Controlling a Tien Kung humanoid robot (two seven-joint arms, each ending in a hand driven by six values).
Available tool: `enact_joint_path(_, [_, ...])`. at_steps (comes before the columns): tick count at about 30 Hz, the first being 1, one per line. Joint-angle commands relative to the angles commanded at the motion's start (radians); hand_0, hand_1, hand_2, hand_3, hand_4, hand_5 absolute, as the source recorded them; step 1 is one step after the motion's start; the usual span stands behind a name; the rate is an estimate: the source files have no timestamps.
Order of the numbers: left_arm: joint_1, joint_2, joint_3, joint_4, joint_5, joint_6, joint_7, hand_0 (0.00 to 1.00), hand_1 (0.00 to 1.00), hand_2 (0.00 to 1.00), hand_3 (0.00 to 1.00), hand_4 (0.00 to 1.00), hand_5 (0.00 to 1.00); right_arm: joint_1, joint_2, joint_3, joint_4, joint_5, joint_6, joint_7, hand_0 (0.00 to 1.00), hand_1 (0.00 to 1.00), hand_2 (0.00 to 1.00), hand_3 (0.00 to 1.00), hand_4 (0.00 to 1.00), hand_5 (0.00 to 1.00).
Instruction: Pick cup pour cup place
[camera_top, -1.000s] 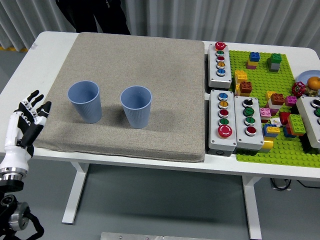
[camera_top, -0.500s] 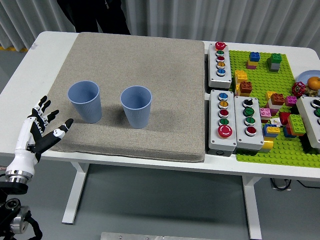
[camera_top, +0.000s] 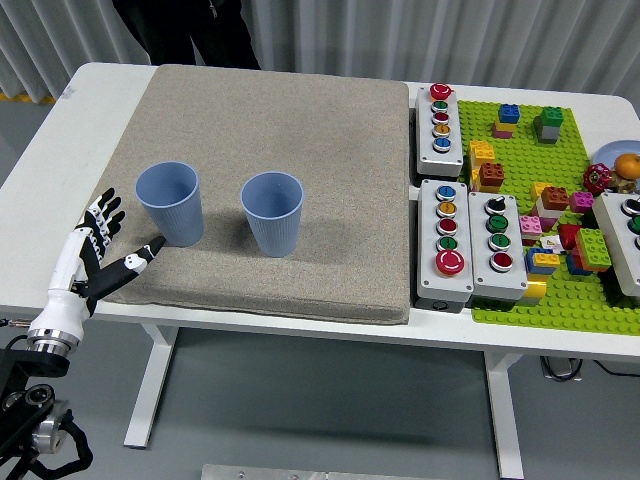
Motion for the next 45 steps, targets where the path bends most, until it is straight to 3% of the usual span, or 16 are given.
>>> enact_joint_path(11, [-0.035, -0.005, 0.012, 0.021, -0.012, -0.004, 0.001, 0.998, 0.998, 0.998, 0.998, 0.911, 0.241, 0.007, -0.002, -0.007, -0.001, 0.014, -0.002, 0.006, 0.701, 0.629, 0.568, 0.573, 0.002, 0.117])
enact_joint_path(26, [-0.086, -0.023, 0.041, 0.097, -0.023, -0.017, 0.005, 0.998, 0.998, 0.998, 0.998, 0.92, 0.263, 0.009, 0.0, -0.009, -0.001, 0.018, -0.004, 0.006, 0.702, 0.629, 0.568, 0.573, 0.002, 0.114])
enact_joint_path(45, [-0.105, -0.023, 0.055, 0.119, -0.02, -0.02, 0.012, 0.998, 0.998, 0.998, 0.998, 0.933, 0.301, 0.011, 0.0, -0.01, -0.001, 0.019, -0.002, 0.008, 0.702, 0.629, 0.568, 0.574, 0.002, 0.113])
